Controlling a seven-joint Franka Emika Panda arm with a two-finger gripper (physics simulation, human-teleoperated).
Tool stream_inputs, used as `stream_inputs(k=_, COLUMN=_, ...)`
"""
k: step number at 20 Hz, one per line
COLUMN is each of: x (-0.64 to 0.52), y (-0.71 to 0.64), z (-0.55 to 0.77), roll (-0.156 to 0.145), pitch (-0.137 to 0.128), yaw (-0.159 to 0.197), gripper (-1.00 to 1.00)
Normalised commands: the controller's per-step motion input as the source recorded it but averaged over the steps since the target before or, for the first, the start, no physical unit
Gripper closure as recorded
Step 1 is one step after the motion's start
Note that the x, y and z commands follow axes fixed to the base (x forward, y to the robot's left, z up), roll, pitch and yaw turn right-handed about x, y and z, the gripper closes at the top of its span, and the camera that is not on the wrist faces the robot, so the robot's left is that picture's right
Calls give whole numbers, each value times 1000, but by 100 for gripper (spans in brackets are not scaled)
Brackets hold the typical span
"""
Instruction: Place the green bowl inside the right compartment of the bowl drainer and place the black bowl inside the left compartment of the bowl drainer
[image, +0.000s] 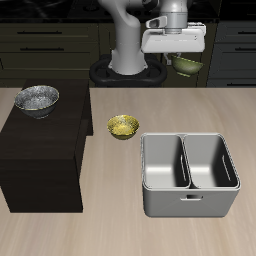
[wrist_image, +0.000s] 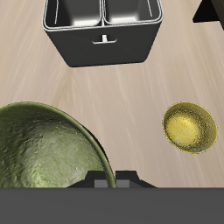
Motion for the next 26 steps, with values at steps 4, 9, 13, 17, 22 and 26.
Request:
stream_inputs(k=4, x=63, y=-93, z=258, roll=10, pitch=18, yaw=7, gripper=100)
stream_inputs(k=9, x=159, y=-5, z=60, roll=35, pitch=71, yaw=20, gripper=100)
stream_inputs(k=13, x=203, y=-90, z=153, roll=2, pitch=51, yaw=-6, gripper=100)
stream_inputs(k=17, x=220, y=-168, z=460, roll=-31, pitch=-27, yaw=52, gripper=100)
stream_inputs(k=22, x=122, y=-114, z=340, roll=-23, pitch=-26, yaw=21, gripper=100)
stream_inputs(k=26, x=191, y=-35, z=344, roll=-11, pitch=-2, yaw=9, gripper=100)
